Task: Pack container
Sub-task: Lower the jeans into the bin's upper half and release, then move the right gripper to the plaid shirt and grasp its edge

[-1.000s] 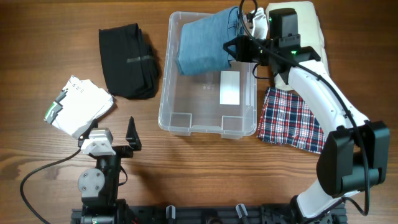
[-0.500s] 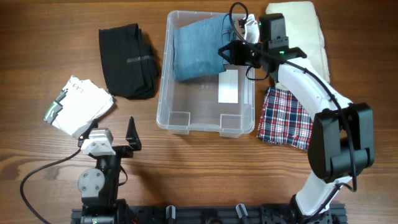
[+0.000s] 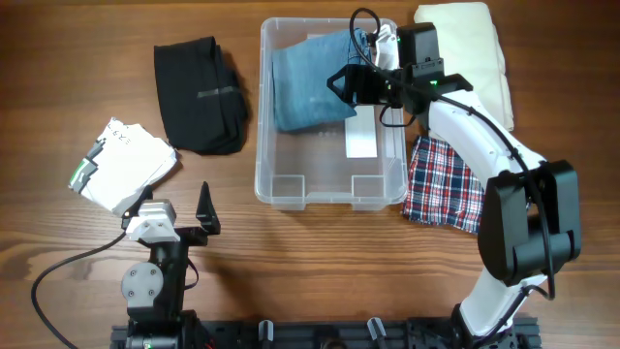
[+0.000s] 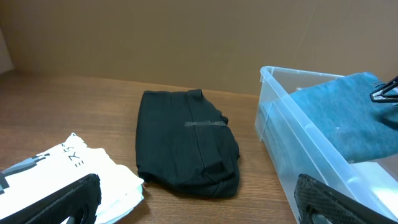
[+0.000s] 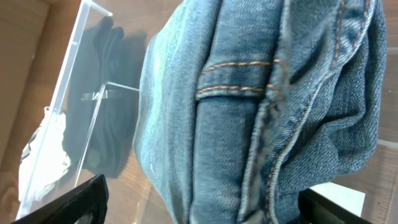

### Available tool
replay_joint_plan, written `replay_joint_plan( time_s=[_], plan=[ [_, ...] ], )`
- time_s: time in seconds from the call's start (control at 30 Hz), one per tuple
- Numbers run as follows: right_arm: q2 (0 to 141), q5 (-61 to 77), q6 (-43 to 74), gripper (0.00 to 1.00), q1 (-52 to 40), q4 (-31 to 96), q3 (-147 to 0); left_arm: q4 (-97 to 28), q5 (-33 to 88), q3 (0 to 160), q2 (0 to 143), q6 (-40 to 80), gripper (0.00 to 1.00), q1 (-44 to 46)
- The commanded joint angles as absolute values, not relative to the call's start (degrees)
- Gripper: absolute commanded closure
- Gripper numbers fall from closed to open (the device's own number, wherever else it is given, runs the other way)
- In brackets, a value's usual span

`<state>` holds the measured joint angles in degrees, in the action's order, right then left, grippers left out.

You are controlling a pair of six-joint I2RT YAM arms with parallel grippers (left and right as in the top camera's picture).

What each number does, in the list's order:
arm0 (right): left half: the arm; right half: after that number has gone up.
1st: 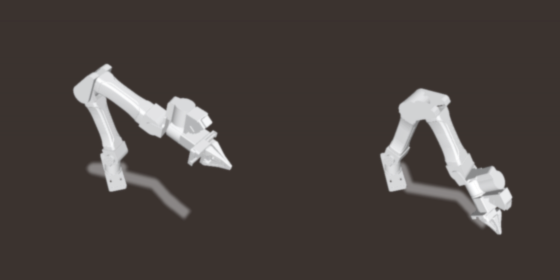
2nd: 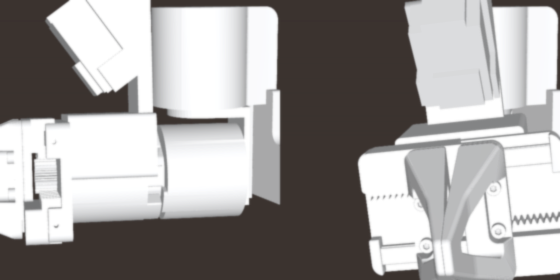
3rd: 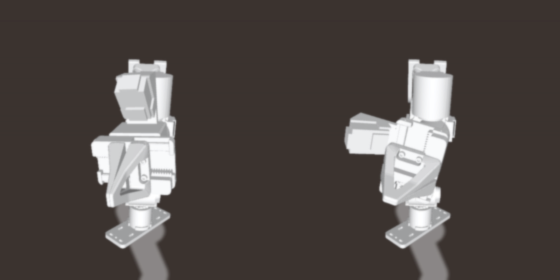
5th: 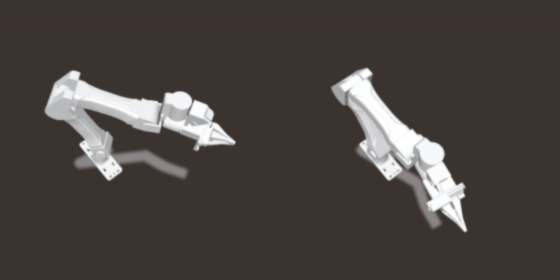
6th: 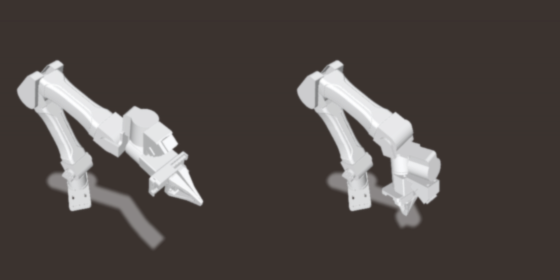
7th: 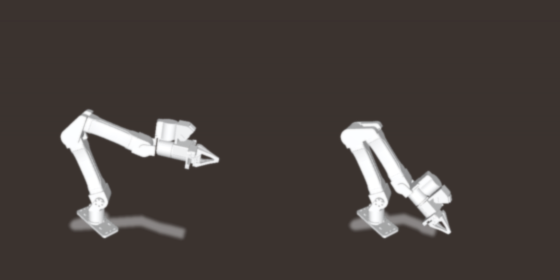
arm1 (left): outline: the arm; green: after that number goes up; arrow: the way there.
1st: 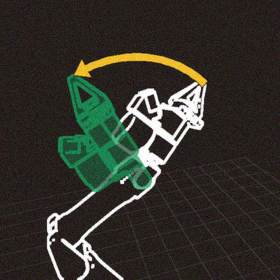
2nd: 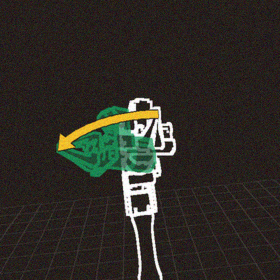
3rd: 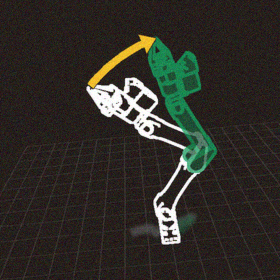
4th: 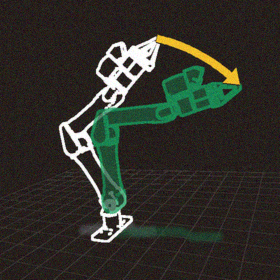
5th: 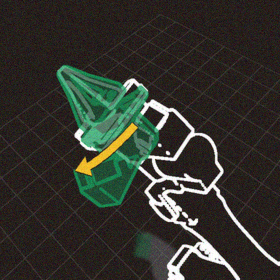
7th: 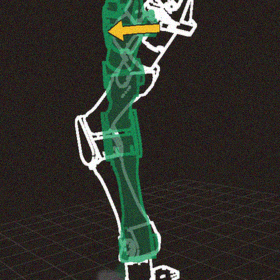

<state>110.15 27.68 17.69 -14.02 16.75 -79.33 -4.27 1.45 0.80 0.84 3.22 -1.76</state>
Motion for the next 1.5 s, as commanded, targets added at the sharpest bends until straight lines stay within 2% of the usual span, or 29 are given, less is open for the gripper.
replay_joint_plan(
  time_s=[0.0, 0.13, 0.43, 0.5, 0.6, 0.77, 0.87, 1.03, 1.2, 1.37, 1.47],
  plan=[
    [105.73, 24.77, 16.03, 0.11, -13.93, 17.02, -81.52, -4.25, 1.91, 0.38, 0.56, 2.13, 0.00, -1.39],
    [103.94, 20.75, 15.73, 0.09, -15.03, 20.27, -84.86, -4.25, 1.91, 0.38, 0.56, 2.13, 0.00, -1.39],
    [103.88, 1.08, 9.02, 0.00, -22.98, 28.32, -90.83, -4.25, 1.91, 0.38, 0.56, 2.13, 0.00, -1.39],
    [103.90, -2.66, 9.19, 0.01, -23.97, 29.52, -90.80, -4.25, 1.91, 0.38, 0.56, 2.13, 0.00, -1.39],
    [103.90, -7.46, 10.09, 0.06, -24.58, 32.99, -90.80, -4.25, 1.91, 0.38, 0.56, 2.13, 0.00, -1.39],
    [100.77, -8.93, 16.97, 0.04, -23.14, 41.56, -90.83, -4.25, 1.91, 0.38, 0.56, 2.13, 0.00, -1.39],
    [96.40, -8.80, 21.23, 0.03, -19.66, 50.52, -90.83, -4.25, 1.91, 0.38, 0.56, 2.13, 0.00, -1.39],
    [89.91, -8.43, 21.23, 0.00, -12.40, 61.82, -90.80, -4.25, 1.91, 0.38, 0.56, 2.13, 0.00, -1.39],
    [85.62, -2.26, 20.91, 0.00, 1.10, 72.16, -90.74, -4.25, 1.91, 0.38, 0.56, 2.13, 0.00, -1.39],
    [85.93, 6.70, 15.20, 0.00, 15.70, 74.13, -87.96, -4.25, 1.91, 0.38, 0.56, 2.13, 0.00, -1.39],
    [85.93, 7.60, 13.41, 0.00, 22.50, 73.54, -83.92, -4.25, 1.91, 0.38, 0.56, 2.13, 0.00, -1.39]
  ],
)
